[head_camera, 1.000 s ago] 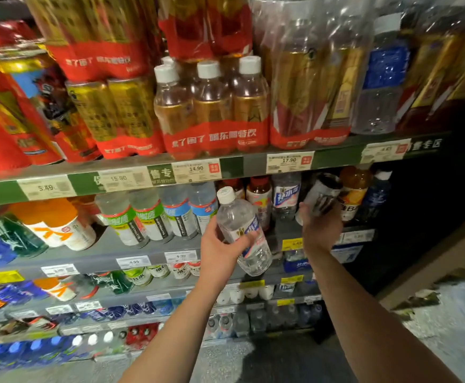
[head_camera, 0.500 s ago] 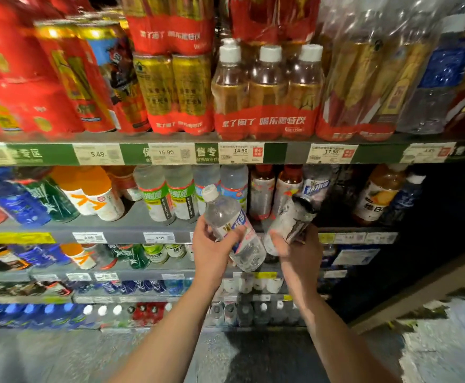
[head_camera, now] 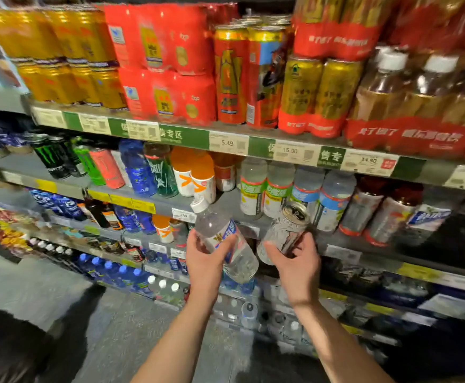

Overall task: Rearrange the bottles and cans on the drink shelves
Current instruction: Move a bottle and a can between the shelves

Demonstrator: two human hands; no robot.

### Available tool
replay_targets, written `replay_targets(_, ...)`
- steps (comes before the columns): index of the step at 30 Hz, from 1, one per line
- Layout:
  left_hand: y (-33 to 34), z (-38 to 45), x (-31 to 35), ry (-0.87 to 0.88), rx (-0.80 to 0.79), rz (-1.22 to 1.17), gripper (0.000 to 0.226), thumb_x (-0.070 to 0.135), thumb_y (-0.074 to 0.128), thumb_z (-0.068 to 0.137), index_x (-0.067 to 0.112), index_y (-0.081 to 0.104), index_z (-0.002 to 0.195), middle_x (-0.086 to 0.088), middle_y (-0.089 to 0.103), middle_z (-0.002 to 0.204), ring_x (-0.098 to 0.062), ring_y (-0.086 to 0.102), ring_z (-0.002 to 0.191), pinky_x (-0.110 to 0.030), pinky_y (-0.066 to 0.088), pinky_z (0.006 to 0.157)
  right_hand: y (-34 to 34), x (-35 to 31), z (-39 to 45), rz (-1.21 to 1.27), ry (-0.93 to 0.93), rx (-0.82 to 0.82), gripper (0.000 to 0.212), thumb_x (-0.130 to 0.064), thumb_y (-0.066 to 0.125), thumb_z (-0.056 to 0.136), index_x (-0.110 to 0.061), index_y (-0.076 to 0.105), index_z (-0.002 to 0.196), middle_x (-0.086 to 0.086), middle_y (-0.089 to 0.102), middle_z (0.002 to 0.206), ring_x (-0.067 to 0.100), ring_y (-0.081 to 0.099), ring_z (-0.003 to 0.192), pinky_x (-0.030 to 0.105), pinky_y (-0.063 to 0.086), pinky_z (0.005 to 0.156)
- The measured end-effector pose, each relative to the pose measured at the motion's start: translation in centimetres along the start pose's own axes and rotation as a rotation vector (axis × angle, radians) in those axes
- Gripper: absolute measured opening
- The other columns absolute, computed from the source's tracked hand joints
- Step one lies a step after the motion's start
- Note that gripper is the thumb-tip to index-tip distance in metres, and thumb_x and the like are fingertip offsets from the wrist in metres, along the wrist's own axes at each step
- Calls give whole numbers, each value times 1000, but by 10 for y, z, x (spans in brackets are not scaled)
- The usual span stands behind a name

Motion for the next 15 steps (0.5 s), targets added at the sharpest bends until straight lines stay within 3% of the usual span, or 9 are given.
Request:
replay_targets(1,-12,9,1,-9,6,-26,36,1,82,78,14,60,103,-16,59,77,7,58,61,-10,46,67,16,-3,0,-30,2,-9,38,-21,88,73,-29,61,98,-12,75,96,4,71,91,26,56,83)
replay_targets(3,-45,33,6,-11,24,-57,44,9,87,75,28,58,101,-6,61,77,2,62,68,-17,47,74,56,-7,2,-69,25,-5,40,-30,89,71,-29,60,98,-12,74,95,7,71,89,32,58,83)
replay_targets(4,-64,48,5,-20,36,-61,49,20,91,69,29,58,104,-6,65,85,-6,67,78,-23,50,79,76,-9,6,-89,29,4,44,-36,88,68,-28,60,101,-11,74,96,9,72,89,36,59,84)
replay_targets(6,-94,74,7,-47,28,-17,80,42,92,53,16,58,121,-16,67,111,-29,66,108,-42,52,98,109,-16,12,-162,25,50,50,-44,85,65,-23,59,101,-8,74,94,17,72,88,38,57,81)
replay_targets(8,-124,102,9,-72,4,-11,100,43,93,53,11,50,138,-8,64,129,-26,61,121,-44,45,111,136,-29,18,-203,2,138,42,-36,85,68,-21,57,95,-5,71,88,22,69,83,29,51,72)
replay_targets(10,-143,125,13,-87,-37,-1,94,43,94,55,20,51,136,0,63,132,-21,59,124,-42,44,112,155,-35,27,-127,-12,213,34,-25,84,73,-25,58,94,-8,68,86,19,68,83,18,45,65)
replay_targets(12,-157,142,16,-84,-59,17,78,43,92,55,26,56,122,-6,65,128,-25,60,123,-43,45,110,168,-38,39,-106,-44,251,33,-26,82,74,-35,58,95,-10,70,88,19,69,86,19,50,68)
replay_targets(14,-163,155,15,-72,-93,20,69,30,93,64,9,55,119,-23,62,127,-35,57,124,-48,46,106,178,-40,48,-147,-77,288,36,-31,80,73,-38,57,100,-7,70,92,22,69,88,31,53,72)
replay_targets(15,-163,161,14,-69,-123,20,61,22,92,68,6,56,114,-23,64,119,-31,62,117,-42,51,98,183,-42,50,-177,-79,299,38,-30,80,74,-31,58,105,-2,70,94,25,68,87,29,49,71)
Point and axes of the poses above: each hand's wrist, its own z-axis towards the middle knuckle, its own y-axis out of the palm, x = y × z, the point moved 9 cm from there along z, towards the middle knuckle
